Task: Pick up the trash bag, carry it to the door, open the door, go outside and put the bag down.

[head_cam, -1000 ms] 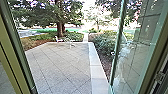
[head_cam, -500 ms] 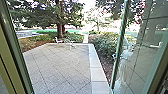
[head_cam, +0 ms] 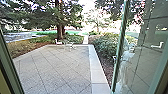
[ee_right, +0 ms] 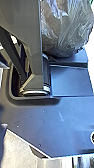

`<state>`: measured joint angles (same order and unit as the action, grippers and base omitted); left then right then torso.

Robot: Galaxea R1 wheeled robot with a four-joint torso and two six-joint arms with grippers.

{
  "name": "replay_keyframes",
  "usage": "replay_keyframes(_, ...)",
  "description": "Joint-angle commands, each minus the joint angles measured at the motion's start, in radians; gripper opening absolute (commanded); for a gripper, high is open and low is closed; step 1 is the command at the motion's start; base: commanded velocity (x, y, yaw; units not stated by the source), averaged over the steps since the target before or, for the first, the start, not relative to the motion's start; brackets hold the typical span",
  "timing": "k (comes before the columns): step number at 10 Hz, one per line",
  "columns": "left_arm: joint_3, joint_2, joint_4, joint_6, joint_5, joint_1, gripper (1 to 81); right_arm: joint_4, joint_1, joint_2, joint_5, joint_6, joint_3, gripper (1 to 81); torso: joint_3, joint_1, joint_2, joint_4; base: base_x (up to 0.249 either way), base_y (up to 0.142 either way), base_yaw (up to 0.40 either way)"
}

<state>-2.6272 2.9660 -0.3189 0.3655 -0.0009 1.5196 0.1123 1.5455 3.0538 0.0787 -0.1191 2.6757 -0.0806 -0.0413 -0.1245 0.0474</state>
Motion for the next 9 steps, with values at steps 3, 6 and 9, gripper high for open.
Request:
replay_keyframes(3,0.006,-0.001,0.004,0.006,0.056,-0.054,1.0,0.009,-0.047,0.025,0.058,0.006,-0.021,81.1,0.000,0.001,-0.001,0.000,0.132,0.000,0.000)
replay_keyframes(6,0.006,-0.004,0.004,0.006,0.056,-0.054,1.0,0.006,-0.049,0.027,0.056,0.004,-0.021,81.1,0.001,0.004,-0.002,0.000,0.133,0.000,0.000)
replay_keyframes(9,0.006,-0.004,0.004,0.006,0.056,-0.054,1.0,0.007,-0.047,0.027,0.056,0.004,-0.021,81.1,0.000,0.003,-0.001,0.000,0.138,0.000,0.000)
